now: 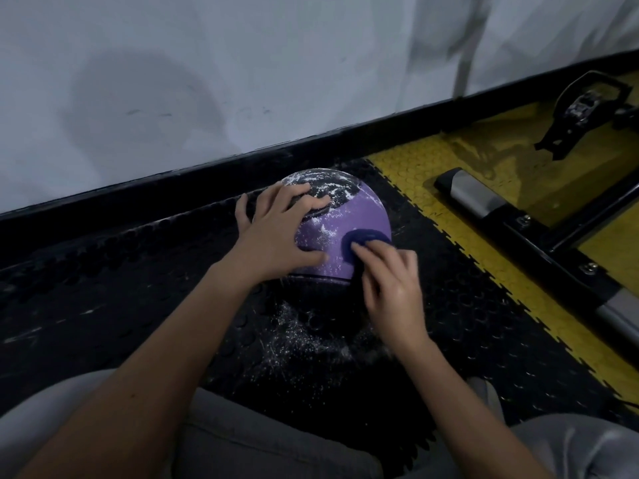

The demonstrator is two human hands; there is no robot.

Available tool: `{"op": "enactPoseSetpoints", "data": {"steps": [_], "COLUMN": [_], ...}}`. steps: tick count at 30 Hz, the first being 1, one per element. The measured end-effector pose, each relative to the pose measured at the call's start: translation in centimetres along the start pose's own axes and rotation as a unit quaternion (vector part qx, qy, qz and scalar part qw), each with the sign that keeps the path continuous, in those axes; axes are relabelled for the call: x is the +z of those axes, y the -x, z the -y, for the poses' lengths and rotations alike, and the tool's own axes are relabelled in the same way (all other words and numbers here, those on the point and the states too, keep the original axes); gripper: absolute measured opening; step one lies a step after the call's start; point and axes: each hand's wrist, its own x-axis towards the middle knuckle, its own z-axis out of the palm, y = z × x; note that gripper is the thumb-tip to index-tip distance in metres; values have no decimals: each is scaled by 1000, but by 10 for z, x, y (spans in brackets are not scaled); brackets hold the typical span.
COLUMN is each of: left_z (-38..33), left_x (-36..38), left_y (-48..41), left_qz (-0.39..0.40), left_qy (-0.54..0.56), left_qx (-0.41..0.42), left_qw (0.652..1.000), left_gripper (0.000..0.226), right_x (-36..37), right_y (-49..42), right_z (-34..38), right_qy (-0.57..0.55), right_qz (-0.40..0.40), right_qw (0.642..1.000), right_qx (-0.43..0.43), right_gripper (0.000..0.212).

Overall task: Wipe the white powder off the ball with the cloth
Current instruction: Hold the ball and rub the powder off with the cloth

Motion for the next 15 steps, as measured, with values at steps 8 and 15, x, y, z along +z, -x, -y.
{"op": "enactPoseSetpoints", "data": {"steps": [8,15], "left_z": [1,1], "left_x": [0,0], "left_y": [-1,-2], "left_qz": [2,0], "left_qy": [0,13], "left_qx": [-9,-15], "left_qw": [1000,1000], "left_gripper": [72,71], "right_x": [4,2], "right_y": [8,4], "right_z": [12,-6], "right_qy": [-8,-22], "right_qz": [-5,-40], "right_qw": [1000,994], "right_qx": [4,102], "right_gripper": [32,32]}}
